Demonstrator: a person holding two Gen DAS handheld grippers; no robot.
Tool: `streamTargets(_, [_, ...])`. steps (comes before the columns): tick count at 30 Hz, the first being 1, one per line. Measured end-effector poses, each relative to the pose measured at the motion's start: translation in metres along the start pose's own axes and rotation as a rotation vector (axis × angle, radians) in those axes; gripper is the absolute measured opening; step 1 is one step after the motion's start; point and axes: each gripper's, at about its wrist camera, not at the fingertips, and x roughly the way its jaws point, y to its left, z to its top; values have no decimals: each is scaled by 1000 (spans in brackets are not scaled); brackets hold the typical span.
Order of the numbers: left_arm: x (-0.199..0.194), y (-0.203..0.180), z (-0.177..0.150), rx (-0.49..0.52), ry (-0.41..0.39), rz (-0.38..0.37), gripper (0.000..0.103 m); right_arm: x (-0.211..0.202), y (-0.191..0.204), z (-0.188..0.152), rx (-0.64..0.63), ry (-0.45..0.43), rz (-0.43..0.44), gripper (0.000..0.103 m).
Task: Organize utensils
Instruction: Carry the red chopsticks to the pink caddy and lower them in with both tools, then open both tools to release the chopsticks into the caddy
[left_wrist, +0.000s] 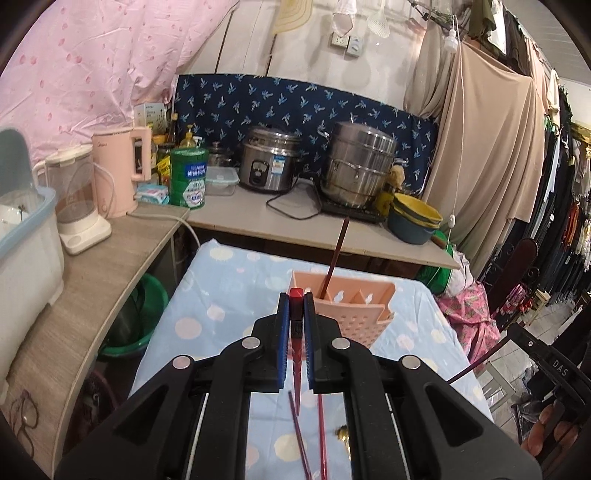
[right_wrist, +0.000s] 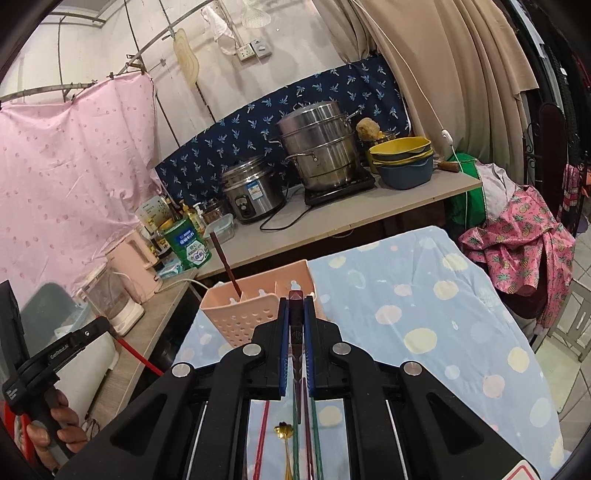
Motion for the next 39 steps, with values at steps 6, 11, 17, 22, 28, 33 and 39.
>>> streamTargets(6, [-5, -9, 36, -6, -88, -16, 7, 6, 2, 27, 52, -69, 56, 7])
streamTargets(11, [-14, -13, 67, -21, -195, -29, 7, 11, 6, 54, 96, -154, 114, 7])
streamTargets(17, [-4, -17, 97, -29, -268, -14, 7, 30, 13, 76, 127, -242, 140, 7])
streamTargets(22, [19, -16, 107, -42, -263, -10, 7, 54, 14, 86, 153, -253, 148, 7])
streamTargets(28, [53, -15, 98, -23, -204, 21, 7, 91, 15, 77, 127, -176, 108, 7])
streamTargets(33, [76, -12, 82, -26, -140, 19, 7, 114, 6, 60, 132, -101, 89, 7])
streamTargets(39, [88, -9, 72, -37, -105, 22, 7, 125, 3, 48, 122, -69, 70, 7])
